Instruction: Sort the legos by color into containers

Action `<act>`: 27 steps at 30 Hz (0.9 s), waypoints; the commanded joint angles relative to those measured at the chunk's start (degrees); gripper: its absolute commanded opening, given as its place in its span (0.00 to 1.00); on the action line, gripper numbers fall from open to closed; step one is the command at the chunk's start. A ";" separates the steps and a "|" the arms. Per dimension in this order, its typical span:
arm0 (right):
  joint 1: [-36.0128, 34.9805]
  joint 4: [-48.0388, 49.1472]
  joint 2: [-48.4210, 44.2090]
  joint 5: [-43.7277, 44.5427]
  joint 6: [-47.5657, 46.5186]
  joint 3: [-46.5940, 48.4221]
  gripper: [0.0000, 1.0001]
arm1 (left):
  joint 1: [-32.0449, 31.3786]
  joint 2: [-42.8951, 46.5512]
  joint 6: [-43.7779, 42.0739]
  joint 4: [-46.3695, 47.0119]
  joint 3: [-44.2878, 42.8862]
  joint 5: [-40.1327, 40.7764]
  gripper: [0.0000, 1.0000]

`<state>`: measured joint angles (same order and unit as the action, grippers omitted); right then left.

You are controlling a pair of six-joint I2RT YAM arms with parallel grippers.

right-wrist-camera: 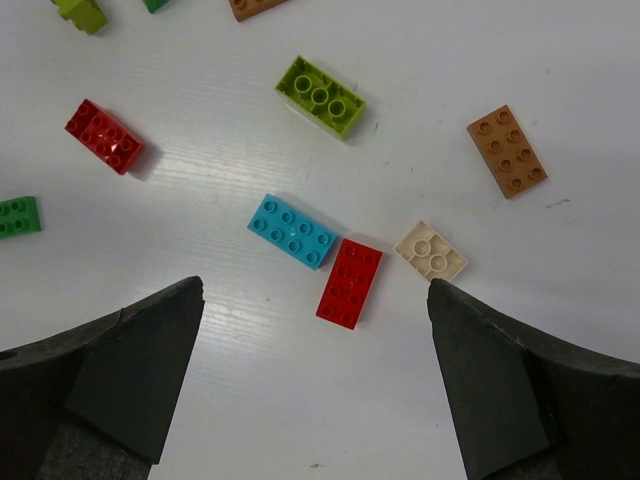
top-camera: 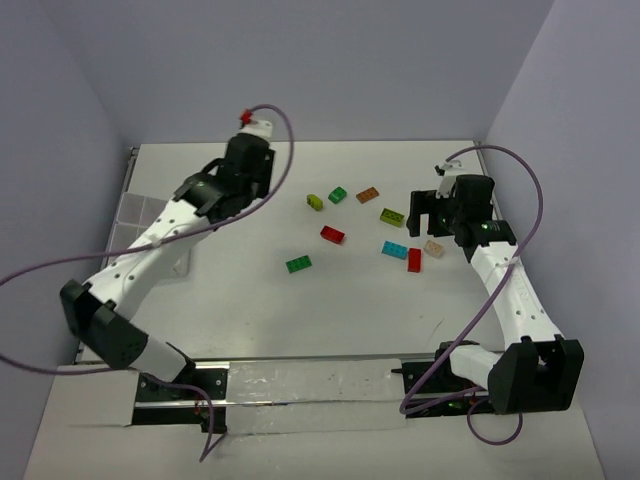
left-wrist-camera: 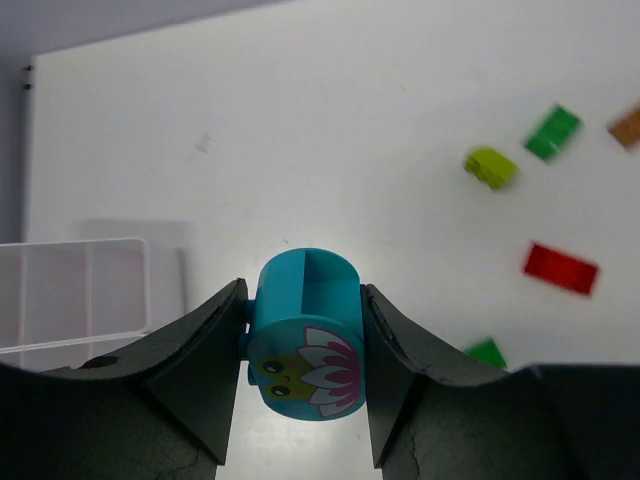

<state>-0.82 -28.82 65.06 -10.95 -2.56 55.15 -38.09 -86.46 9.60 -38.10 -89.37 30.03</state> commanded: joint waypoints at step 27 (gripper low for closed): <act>-4.19 1.17 3.94 -1.63 1.29 5.14 1.00 | 42.75 -4.41 0.58 27.46 12.47 17.56 0.00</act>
<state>-4.54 -28.73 68.48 -11.88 -1.94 57.49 4.65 -88.93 5.29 -7.77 -72.03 40.26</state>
